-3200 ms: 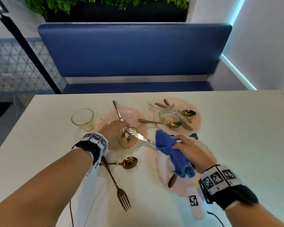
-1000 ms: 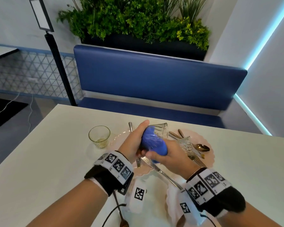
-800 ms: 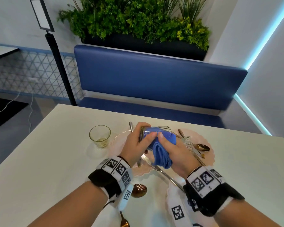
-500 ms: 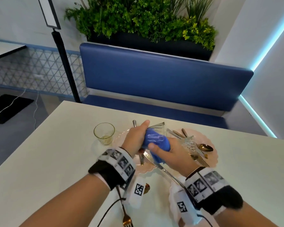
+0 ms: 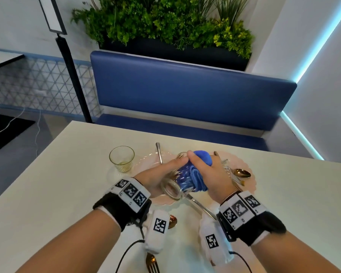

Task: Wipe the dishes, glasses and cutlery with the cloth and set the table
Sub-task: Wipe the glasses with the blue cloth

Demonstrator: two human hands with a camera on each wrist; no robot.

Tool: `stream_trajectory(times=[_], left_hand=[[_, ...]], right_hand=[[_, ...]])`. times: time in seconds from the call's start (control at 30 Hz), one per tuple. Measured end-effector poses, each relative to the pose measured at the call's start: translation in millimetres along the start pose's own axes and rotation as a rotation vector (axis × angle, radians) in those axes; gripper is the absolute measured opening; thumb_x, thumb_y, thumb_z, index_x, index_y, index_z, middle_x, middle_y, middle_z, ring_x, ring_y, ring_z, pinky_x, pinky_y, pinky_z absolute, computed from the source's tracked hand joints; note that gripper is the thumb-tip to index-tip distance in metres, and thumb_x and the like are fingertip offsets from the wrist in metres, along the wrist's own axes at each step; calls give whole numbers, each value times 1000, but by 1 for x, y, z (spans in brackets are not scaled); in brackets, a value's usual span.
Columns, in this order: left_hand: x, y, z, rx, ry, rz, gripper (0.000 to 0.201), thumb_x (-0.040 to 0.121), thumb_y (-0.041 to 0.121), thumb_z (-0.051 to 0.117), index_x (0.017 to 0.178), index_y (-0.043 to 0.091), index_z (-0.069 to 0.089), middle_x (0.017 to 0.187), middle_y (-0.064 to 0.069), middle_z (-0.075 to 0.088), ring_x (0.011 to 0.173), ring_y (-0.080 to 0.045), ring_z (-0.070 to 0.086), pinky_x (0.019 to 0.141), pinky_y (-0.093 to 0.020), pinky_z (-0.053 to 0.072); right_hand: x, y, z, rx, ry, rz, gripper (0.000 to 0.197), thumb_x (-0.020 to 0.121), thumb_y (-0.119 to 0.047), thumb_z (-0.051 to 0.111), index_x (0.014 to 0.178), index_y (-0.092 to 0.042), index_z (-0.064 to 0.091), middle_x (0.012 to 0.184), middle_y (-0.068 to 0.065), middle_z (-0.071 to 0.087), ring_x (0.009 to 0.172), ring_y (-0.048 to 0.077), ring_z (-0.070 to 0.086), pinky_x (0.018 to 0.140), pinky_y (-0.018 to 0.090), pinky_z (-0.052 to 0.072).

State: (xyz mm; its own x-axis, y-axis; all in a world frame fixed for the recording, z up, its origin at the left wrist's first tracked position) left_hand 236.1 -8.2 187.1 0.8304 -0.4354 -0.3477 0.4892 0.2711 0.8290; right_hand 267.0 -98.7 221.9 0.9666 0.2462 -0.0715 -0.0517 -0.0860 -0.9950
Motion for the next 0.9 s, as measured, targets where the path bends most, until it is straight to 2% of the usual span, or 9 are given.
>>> stream_trajectory(times=[0.13, 0.27, 0.33, 0.4, 0.47, 0.57, 0.67, 0.77, 0.9], left_hand=[[3, 3, -8, 78, 206, 182, 39, 88, 33, 60, 124, 21, 51, 110, -7, 68, 87, -16, 68, 73, -28, 55], [-13, 20, -15, 224, 495, 517, 83, 74, 20, 76, 137, 39, 25, 112, 6, 59, 96, -9, 63, 89, -28, 51], [-21, 24, -11, 312, 527, 642, 95, 62, 25, 80, 132, 50, 21, 113, 19, 54, 99, -2, 61, 90, -26, 51], [-26, 25, -9, 369, 520, 711, 98, 56, 33, 82, 126, 61, 19, 121, 20, 50, 109, 0, 57, 93, -26, 51], [-28, 24, -10, 407, 513, 717, 98, 55, 40, 82, 123, 67, 17, 134, 10, 47, 121, -8, 52, 98, -29, 49], [-29, 17, -22, 399, 532, 692, 101, 60, 32, 84, 126, 64, 16, 138, 5, 44, 125, -14, 51, 100, -33, 49], [-42, 13, -60, 434, 738, 662, 105, 57, 38, 84, 131, 60, 14, 138, 3, 41, 126, -11, 44, 105, -31, 41], [-64, 8, -124, 423, 976, 604, 113, 58, 25, 87, 143, 38, 14, 130, 4, 43, 123, -15, 41, 107, -34, 37], [-93, -4, -202, 450, 1174, 502, 116, 58, 19, 88, 145, 28, 13, 130, -1, 46, 119, -21, 43, 104, -34, 36]], right_hand=[[2, 0, -11, 2, 164, -75, 38, 93, -46, 45, 91, -16, 67, 87, 21, 70, 79, 35, 68, 74, 47, 57], [-3, 18, -4, 146, 180, 62, 55, 81, -63, 42, 78, -13, 66, 74, 27, 61, 64, 28, 57, 63, 30, 47], [-1, 29, 7, 329, 77, 153, 73, 75, -69, 41, 97, -2, 64, 87, 30, 65, 72, 30, 61, 68, 28, 48], [0, 34, 21, 500, -63, 240, 73, 70, -67, 41, 109, -10, 63, 90, 10, 75, 82, 18, 71, 74, 24, 53], [-3, 44, 31, 588, -136, 326, 68, 63, -71, 50, 96, -17, 75, 89, 3, 76, 82, 13, 72, 70, 27, 58], [-12, 69, 35, 646, -152, 492, 63, 91, -58, 31, 103, -13, 73, 107, 13, 71, 100, 27, 67, 93, 44, 51], [-24, 84, 36, 631, -220, 663, 63, 93, -51, 29, 106, 0, 65, 104, 24, 69, 94, 38, 68, 81, 47, 54], [-22, 78, 28, 555, -244, 644, 49, 93, -36, 38, 94, 0, 71, 91, 21, 72, 75, 31, 72, 65, 41, 58], [-6, 69, 17, 492, -155, 569, 41, 87, -25, 49, 119, 0, 58, 109, 21, 68, 90, 31, 67, 79, 40, 55]])
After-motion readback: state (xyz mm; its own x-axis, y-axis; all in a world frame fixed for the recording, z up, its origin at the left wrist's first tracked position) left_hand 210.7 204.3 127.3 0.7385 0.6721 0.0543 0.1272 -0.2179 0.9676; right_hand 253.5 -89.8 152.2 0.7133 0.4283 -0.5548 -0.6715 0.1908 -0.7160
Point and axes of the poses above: each hand's wrist, its own x-axis towards the middle knuckle, its own z-axis out of the palm, y = z × x, the point moved 8 cm from there along x, towards the middle knuckle
